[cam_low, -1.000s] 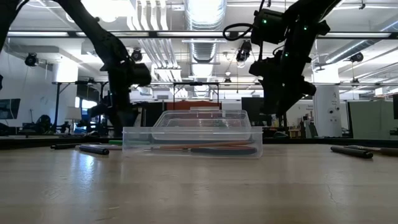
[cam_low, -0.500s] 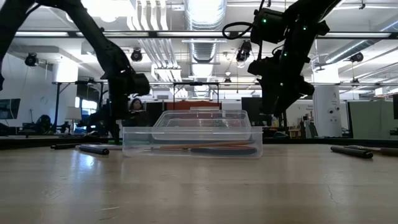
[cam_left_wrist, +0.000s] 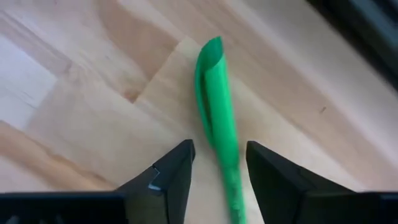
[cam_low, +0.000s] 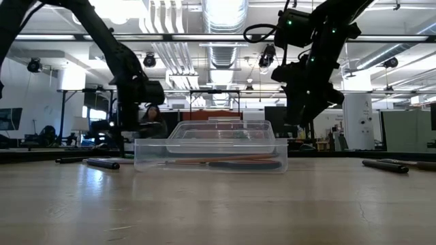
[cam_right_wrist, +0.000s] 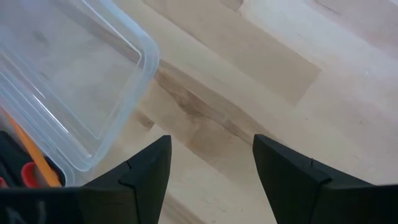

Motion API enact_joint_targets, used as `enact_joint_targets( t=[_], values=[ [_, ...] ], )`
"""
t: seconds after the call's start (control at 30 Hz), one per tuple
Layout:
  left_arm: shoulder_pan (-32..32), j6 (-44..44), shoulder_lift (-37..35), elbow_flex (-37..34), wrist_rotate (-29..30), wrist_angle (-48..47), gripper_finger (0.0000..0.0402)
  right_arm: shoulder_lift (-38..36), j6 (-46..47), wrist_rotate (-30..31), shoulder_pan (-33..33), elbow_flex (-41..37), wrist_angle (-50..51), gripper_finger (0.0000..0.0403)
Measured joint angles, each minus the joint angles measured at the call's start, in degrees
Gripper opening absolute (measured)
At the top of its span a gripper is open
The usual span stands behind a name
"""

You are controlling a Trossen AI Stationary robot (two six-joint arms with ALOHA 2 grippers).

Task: Pick & place school supplies into a supply box
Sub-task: Put the green pen into the transparent supply box

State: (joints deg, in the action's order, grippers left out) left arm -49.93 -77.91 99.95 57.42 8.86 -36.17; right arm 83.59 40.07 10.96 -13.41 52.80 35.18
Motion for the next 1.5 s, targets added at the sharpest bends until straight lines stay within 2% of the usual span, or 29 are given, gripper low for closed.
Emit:
enact_joint_targets(
  t=[0.3, 0.47, 0.6, 0.73, 0.8, 0.87, 0.93, 1.0, 1.1, 1.33, 1.5],
  values=[
    [1.40, 8.14, -0.67, -0.40, -0.88, -5.57, 0.0018, 0.00, -0.20, 0.77, 0.02, 0.00, 0.02, 0.0219],
    [3.33, 13.29, -1.29, -0.41, -0.84, -6.26, 0.0025, 0.00, -0.13, 0.77, 0.04, 0.00, 0.04, 0.0219],
    [7.52, 20.02, -4.28, -0.56, -1.35, -5.50, 0.0020, -0.02, -0.18, 0.77, 0.04, 0.00, 0.04, 0.0219],
    [13.14, 31.43, -11.31, -0.31, 4.63, -2.29, 0.0017, -0.02, -1.49, 1.07, 0.02, 0.00, 0.05, 0.0219],
    [16.68, 40.73, -15.20, -0.45, 5.93, 1.09, 0.0017, -0.02, -1.98, 1.07, 0.02, 0.00, 0.09, 0.0219],
    [21.05, 50.36, -19.65, -0.43, 4.78, 4.82, 0.0017, -0.07, -3.02, 1.07, 0.02, 0.00, 0.22, 0.0219],
    [25.16, 57.91, -23.65, -0.35, 0.01, 7.54, 0.0017, -0.10, -3.87, 1.07, 0.02, 0.00, 0.74, 0.0219],
    [28.99, 62.65, -26.58, -0.34, -5.13, 9.21, 0.0018, -0.25, -4.33, 1.09, 0.02, 0.00, 1.13, 0.0219],
    [35.02, 68.80, -28.37, -0.34, -8.12, 9.64, 0.0029, -0.75, -4.59, 1.25, 0.04, 0.00, 1.79, 0.0219],
    [46.13, 70.38, -24.64, -0.34, -8.37, 12.78, 0.0027, -3.52, -3.60, 2.73, 0.10, 0.00, 5.17, 0.0219],
    [49.55, 69.63, -19.91, -0.25, -8.38, 19.53, 0.0024, -7.70, -2.90, 2.75, 0.13, 0.00, 7.93, 0.0219]
  ],
)
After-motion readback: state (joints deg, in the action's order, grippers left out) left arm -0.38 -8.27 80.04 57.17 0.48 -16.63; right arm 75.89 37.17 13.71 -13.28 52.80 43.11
